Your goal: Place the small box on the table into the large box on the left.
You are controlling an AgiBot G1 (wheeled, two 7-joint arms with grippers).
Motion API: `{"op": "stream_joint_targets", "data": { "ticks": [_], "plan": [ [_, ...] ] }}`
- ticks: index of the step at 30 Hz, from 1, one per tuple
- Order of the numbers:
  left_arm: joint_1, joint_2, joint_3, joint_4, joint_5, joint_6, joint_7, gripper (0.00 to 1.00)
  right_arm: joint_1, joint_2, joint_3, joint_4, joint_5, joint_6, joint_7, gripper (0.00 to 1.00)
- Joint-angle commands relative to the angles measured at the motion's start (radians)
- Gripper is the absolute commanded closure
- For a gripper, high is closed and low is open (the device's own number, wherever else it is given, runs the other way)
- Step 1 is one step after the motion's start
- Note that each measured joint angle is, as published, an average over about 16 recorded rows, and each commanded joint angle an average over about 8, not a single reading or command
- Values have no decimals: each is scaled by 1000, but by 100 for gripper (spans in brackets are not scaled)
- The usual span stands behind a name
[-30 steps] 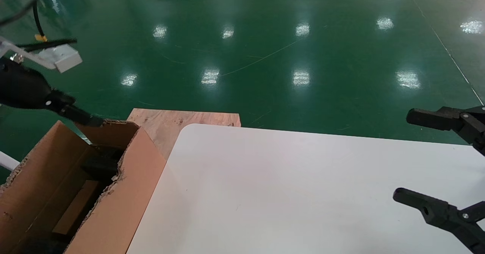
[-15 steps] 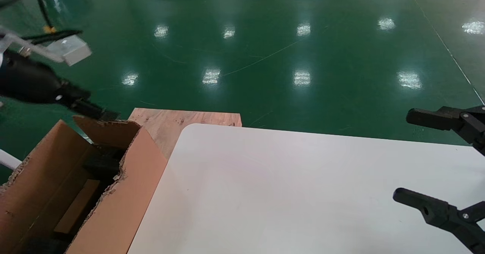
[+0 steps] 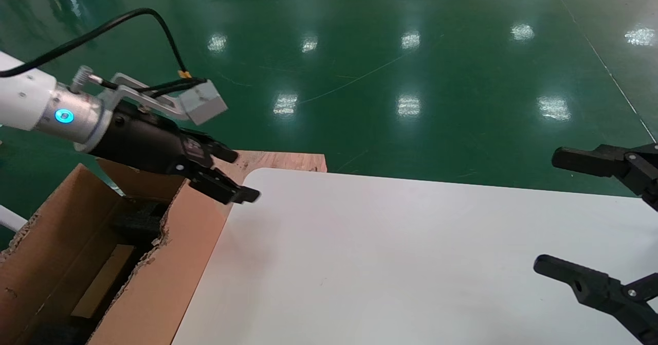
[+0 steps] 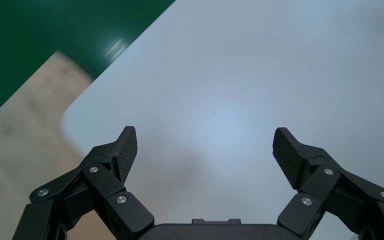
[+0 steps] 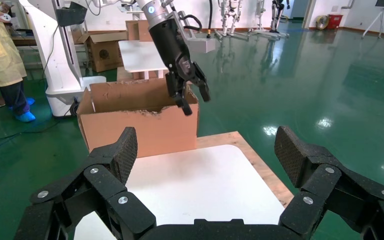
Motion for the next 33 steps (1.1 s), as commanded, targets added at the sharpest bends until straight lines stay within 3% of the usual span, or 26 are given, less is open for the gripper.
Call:
{"op": "stream_joint_targets", "data": {
  "ticks": [1, 33],
  "plan": [
    [49, 3, -62, -13, -19, 9, 25, 0, 0, 0, 0, 0, 0, 0, 0, 0],
    [826, 56, -1043, -227, -328, 151, 430, 0, 0, 0, 0, 0, 0, 0, 0, 0]
  ]
}}
